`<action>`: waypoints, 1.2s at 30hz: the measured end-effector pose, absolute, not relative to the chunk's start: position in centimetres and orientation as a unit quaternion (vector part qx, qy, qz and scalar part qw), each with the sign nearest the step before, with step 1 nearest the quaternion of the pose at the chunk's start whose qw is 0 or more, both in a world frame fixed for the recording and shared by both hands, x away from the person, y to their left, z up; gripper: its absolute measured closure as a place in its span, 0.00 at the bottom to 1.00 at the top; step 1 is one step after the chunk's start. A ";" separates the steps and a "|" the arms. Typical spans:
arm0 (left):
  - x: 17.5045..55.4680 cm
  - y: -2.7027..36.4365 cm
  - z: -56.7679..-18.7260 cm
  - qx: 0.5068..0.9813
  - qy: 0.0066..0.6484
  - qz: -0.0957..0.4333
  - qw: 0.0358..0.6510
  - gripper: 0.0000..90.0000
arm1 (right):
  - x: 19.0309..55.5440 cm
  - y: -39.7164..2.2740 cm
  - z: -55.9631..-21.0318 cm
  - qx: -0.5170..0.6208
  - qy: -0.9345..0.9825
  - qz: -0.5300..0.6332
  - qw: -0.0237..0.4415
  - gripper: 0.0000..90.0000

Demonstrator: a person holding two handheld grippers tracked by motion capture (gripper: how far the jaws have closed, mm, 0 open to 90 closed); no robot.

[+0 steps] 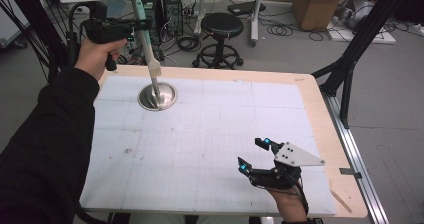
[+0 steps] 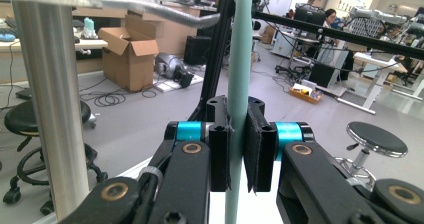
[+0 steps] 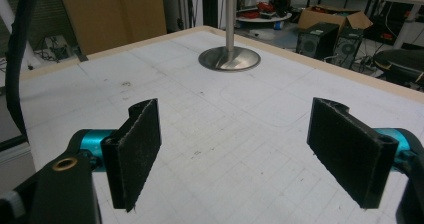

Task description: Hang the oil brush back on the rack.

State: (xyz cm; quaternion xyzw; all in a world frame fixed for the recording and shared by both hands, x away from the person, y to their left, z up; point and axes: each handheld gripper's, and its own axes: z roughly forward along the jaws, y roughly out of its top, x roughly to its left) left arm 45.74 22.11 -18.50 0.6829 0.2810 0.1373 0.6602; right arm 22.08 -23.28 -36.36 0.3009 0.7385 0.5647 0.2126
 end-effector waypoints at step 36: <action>37.1 24.0 -23.4 0.656 0.319 0.172 0.661 0.32 | 22.0 -24.5 -36.4 0.317 0.731 0.559 0.228 0.22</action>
